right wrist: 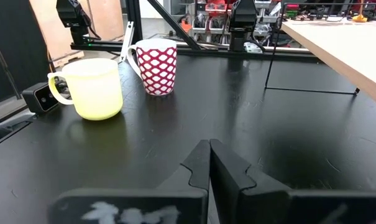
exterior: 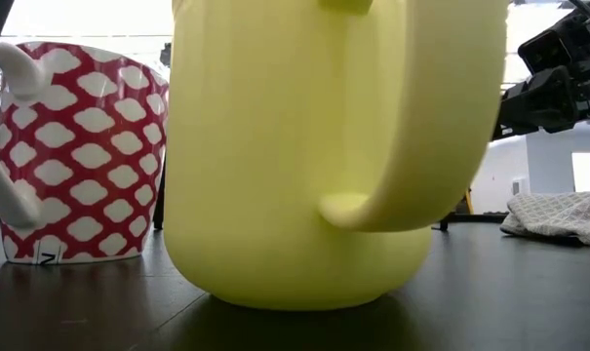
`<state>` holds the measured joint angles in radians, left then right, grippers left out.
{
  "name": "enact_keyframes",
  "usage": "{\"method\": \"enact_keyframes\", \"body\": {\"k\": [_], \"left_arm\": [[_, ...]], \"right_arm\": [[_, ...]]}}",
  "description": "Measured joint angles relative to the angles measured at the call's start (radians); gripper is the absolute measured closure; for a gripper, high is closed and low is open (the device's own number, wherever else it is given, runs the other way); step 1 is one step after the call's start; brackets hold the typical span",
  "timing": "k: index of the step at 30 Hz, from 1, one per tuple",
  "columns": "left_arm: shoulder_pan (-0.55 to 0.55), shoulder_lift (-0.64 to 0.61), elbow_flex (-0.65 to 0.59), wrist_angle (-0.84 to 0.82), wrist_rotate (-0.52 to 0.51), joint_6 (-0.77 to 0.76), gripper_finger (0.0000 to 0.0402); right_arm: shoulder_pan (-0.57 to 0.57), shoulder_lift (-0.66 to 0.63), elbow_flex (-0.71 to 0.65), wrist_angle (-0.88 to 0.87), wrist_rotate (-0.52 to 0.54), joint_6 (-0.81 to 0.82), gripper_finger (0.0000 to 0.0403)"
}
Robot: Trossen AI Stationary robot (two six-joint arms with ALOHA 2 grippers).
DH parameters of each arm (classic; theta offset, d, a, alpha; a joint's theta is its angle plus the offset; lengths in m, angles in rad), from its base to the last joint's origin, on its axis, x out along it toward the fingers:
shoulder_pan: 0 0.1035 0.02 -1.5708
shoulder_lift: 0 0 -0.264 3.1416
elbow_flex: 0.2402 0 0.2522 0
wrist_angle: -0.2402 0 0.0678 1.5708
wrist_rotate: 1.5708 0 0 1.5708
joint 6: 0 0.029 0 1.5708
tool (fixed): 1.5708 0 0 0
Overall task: Stack small to large cups/mugs on shelf
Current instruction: Put the transparent mug on the shelf
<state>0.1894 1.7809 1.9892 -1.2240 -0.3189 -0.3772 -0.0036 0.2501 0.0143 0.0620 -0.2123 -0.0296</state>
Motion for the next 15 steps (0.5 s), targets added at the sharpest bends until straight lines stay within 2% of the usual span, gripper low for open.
{"method": "enact_keyframes", "body": {"k": [15], "left_arm": [[0.0, 0.0, 0.0, 0.074, 0.003, 0.024, 0.04]], "right_arm": [[0.0, 0.0, 0.0, 0.0, 0.0, 0.003, 0.0403]]}}
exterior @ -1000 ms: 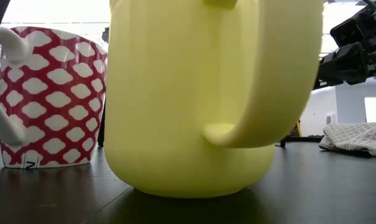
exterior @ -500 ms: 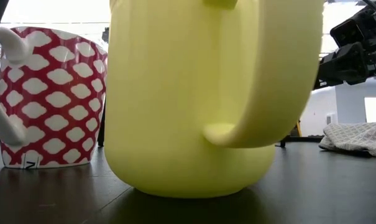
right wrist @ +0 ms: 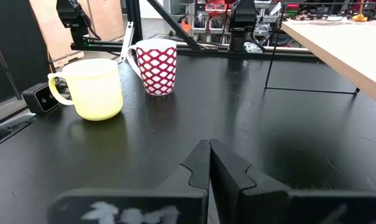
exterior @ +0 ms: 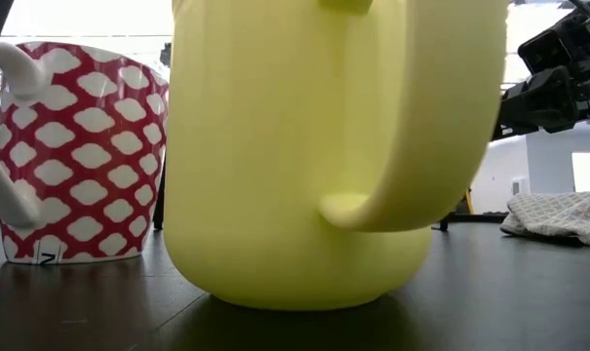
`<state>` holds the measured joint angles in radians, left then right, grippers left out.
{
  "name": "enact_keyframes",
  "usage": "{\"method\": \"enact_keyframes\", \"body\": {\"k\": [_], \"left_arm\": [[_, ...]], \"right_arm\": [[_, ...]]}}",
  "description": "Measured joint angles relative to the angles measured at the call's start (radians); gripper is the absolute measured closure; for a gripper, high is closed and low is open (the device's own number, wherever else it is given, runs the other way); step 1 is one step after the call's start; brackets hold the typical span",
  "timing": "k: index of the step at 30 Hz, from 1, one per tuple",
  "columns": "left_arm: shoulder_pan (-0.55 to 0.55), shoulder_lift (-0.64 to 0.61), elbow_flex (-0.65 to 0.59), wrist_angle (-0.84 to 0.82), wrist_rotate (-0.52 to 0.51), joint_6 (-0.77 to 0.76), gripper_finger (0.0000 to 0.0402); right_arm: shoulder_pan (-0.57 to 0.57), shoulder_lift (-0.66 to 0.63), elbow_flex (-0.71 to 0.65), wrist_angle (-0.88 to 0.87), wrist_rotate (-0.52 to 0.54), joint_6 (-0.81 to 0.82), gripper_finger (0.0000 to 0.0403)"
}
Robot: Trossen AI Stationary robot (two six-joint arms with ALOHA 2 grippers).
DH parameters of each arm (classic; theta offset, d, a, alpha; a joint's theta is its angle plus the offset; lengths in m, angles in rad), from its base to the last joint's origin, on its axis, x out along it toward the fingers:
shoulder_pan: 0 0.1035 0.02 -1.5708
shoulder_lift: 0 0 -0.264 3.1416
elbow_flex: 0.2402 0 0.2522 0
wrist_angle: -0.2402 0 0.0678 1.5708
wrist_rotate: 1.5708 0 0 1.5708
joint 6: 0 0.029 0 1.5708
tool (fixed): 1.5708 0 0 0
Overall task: Stack small to large cups/mugs on shelf
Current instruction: Put the transparent mug on the shelf
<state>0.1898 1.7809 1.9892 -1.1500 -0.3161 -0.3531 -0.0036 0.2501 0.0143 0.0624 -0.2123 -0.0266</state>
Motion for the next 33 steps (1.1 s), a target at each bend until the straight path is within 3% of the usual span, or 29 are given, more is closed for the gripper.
{"method": "enact_keyframes", "body": {"k": [12, 20, 24, 29, 33], "left_arm": [[-0.003, 0.0, 0.0, -0.046, -0.026, -0.005, 0.04], [-0.003, -0.068, -0.026, -0.033, -0.07, -0.006, 0.04], [-0.002, -0.138, -0.124, 0.017, -0.066, -0.009, 0.04], [0.006, -0.225, -0.312, 0.185, 0.037, 0.007, 0.04], [0.014, -0.245, -0.364, 0.226, 0.076, 0.021, 0.04]], "right_arm": [[0.0, 0.0, 0.0, 0.0, 0.0, -0.001, 0.0403], [0.0, 0.0, 0.0, -0.001, 0.0, 0.0, 0.0403], [0.0, 0.006, 0.0, -0.001, 0.0, -0.001, 0.0403], [0.0, 0.014, 0.0, 0.003, -0.001, 0.004, 0.0403], [0.0, 0.019, 0.0, 0.014, -0.001, 0.009, 0.0403]]}}
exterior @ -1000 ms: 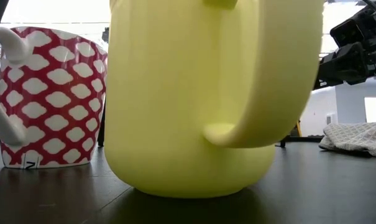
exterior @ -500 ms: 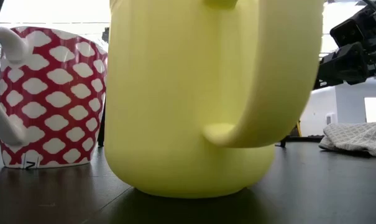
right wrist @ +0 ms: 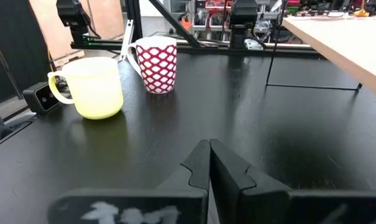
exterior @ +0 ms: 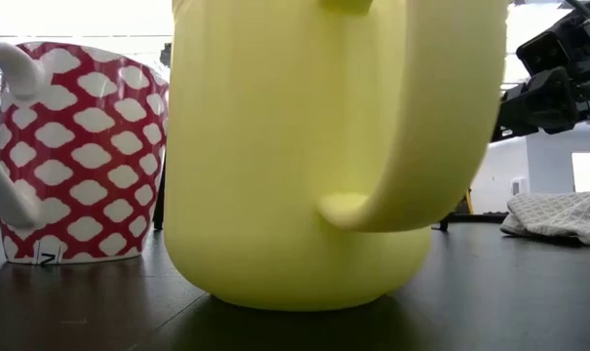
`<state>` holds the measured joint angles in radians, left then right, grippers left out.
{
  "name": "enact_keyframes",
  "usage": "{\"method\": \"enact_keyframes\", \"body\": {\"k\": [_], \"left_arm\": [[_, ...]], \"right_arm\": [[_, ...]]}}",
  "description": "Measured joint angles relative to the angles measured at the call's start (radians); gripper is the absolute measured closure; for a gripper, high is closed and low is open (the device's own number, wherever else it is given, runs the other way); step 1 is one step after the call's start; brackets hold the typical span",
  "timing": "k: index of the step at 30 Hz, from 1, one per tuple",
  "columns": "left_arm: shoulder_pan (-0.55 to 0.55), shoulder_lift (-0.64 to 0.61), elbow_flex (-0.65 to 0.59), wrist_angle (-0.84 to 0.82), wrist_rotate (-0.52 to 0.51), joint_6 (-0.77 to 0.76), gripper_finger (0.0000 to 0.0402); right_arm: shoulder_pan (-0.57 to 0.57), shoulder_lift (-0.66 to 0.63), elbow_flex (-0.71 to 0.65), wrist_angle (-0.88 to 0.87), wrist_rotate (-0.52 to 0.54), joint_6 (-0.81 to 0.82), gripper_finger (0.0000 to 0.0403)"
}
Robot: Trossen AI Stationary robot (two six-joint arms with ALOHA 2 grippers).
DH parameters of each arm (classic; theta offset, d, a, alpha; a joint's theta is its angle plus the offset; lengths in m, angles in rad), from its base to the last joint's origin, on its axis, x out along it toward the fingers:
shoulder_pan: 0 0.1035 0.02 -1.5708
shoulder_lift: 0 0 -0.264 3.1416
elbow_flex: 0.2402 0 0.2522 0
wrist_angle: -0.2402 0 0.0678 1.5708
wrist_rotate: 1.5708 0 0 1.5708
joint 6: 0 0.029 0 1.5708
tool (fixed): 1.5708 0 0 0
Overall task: Stack small to large cups/mugs on shelf
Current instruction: Put the transparent mug on the shelf
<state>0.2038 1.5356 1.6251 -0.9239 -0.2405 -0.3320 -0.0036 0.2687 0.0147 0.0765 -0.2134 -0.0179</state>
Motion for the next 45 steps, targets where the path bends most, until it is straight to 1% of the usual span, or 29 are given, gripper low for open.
{"method": "enact_keyframes", "body": {"k": [5, 10, 13, 19, 23, 36, 45], "left_arm": [[0.015, 0.0, 0.001, -0.009, 0.039, -0.02, 0.04], [0.02, 0.0, 0.002, -0.078, 0.028, -0.066, 0.04], [0.006, 0.0, 0.002, -0.097, 0.014, -0.066, 0.04], [-0.023, 0.0, 0.002, -0.096, -0.03, -0.055, 0.04], [-0.036, 0.0, -0.004, -0.087, -0.037, -0.067, 0.04], [-0.041, 0.001, -0.079, -0.051, -0.03, -0.089, 0.0401], [-0.043, 0.001, -0.084, -0.051, -0.031, -0.09, 0.0401]], "right_arm": [[0.0, 0.002, 0.0, 0.009, 0.0, 0.006, 0.0403], [0.0, 0.006, 0.0, 0.016, 0.0, 0.006, 0.0403], [0.0, 0.006, 0.0, 0.016, 0.0, 0.005, 0.0403], [0.0, 0.006, 0.0, 0.016, 0.001, 0.004, 0.0403], [0.0, 0.006, 0.0, 0.017, 0.001, 0.003, 0.0403], [0.0, 0.006, 0.0, 0.017, 0.001, 0.003, 0.0403], [0.0, 0.006, 0.0, 0.017, 0.002, 0.003, 0.0403]]}}
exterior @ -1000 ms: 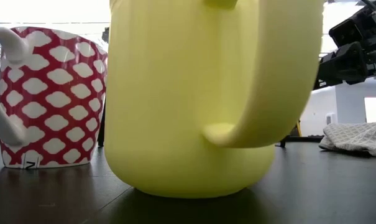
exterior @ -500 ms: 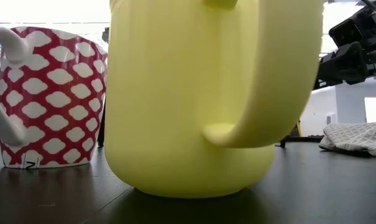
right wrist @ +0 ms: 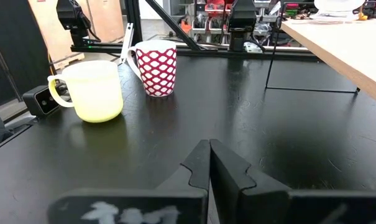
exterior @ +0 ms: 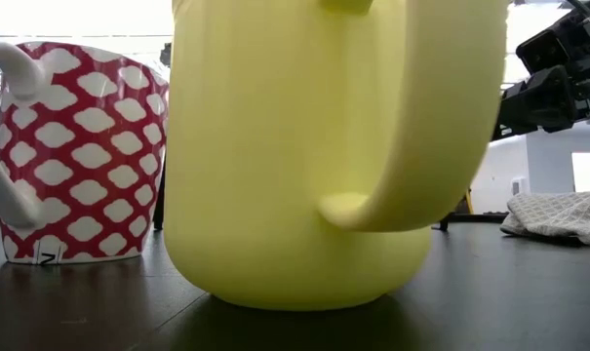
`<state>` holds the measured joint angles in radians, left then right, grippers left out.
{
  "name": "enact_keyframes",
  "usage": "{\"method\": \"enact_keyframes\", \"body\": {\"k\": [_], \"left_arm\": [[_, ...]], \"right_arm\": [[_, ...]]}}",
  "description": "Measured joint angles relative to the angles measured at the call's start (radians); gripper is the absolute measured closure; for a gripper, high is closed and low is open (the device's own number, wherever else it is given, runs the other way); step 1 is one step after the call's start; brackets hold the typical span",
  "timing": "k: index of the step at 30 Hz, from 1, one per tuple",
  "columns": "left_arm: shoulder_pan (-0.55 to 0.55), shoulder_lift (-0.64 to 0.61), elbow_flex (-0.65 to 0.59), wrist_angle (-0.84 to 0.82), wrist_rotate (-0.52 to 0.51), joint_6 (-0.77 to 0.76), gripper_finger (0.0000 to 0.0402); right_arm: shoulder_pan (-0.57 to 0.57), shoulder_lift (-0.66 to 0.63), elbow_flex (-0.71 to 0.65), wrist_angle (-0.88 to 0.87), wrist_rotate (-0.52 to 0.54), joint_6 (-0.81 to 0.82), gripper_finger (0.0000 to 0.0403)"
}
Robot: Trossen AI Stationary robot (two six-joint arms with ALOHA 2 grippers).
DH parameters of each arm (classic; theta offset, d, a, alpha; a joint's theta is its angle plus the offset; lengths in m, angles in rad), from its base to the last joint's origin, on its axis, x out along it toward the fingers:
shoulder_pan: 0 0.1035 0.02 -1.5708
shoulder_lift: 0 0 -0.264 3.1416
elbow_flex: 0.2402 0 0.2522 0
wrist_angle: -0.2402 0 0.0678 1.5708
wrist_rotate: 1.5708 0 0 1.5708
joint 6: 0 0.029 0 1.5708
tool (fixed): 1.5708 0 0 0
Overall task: Stack small to large cups/mugs on shelf
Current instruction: Put the transparent mug on the shelf
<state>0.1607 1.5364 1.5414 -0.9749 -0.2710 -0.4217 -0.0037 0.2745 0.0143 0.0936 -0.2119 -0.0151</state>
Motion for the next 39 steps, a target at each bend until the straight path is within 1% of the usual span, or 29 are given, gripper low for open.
{"method": "enact_keyframes", "body": {"k": [12, 39], "left_arm": [[-0.018, 0.0, 0.0, -0.001, -0.014, -0.007, 0.0401], [-0.02, 0.0, -0.012, 0.003, -0.031, -0.018, 0.0401]], "right_arm": [[0.0, 0.0, 0.0, 0.0, 0.0, 0.002, 0.0403], [0.0, 0.0, 0.0, 0.0, 0.0, 0.003, 0.0403]]}}
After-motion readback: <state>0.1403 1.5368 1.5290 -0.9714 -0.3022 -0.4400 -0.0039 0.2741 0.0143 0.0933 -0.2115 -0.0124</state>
